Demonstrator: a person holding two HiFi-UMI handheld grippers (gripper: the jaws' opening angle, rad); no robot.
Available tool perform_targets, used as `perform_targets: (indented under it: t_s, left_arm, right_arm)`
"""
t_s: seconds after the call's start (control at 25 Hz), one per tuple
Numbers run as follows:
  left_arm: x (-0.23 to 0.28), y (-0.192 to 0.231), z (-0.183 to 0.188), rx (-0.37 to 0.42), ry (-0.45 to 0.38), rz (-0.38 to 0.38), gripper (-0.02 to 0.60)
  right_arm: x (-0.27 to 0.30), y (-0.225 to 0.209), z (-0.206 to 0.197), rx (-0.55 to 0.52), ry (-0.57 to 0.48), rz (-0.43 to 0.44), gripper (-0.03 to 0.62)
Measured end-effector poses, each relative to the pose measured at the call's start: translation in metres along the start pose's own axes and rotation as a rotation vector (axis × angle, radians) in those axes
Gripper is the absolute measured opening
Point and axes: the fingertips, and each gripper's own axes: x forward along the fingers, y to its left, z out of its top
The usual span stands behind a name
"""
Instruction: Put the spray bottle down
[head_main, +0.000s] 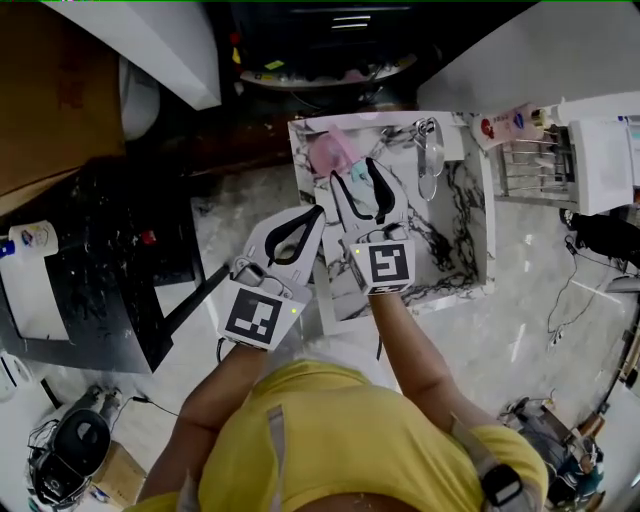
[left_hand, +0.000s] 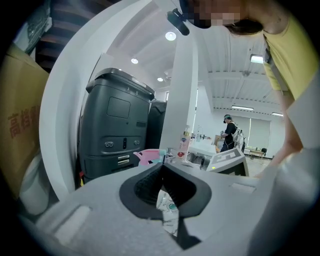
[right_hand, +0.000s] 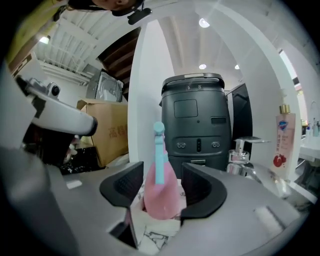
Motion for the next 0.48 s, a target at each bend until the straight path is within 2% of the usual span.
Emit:
perform_targets:
  t_s: [0.16, 0.36, 0.48]
  left_arm:
    - [-0.008, -0.005, 0.012, 0.014, -0.027, 0.004, 0.002]
    - [-0.023, -0.012, 0.029, 0.026, -0.06, 0.019, 0.002]
    - [-0.031, -0.022, 0.04, 0.052, -0.089, 0.01, 0.002]
  right_arm:
    - [-0.03, 0.0, 0.004, 0.004, 0.031, -0.044, 0.198]
    - [-0.071, 0.004, 0.027, 0.008, 0.024, -0.1, 0.05]
    - [-0.093, 0.001, 0.052, 0.011, -0.01, -0.144, 0.011]
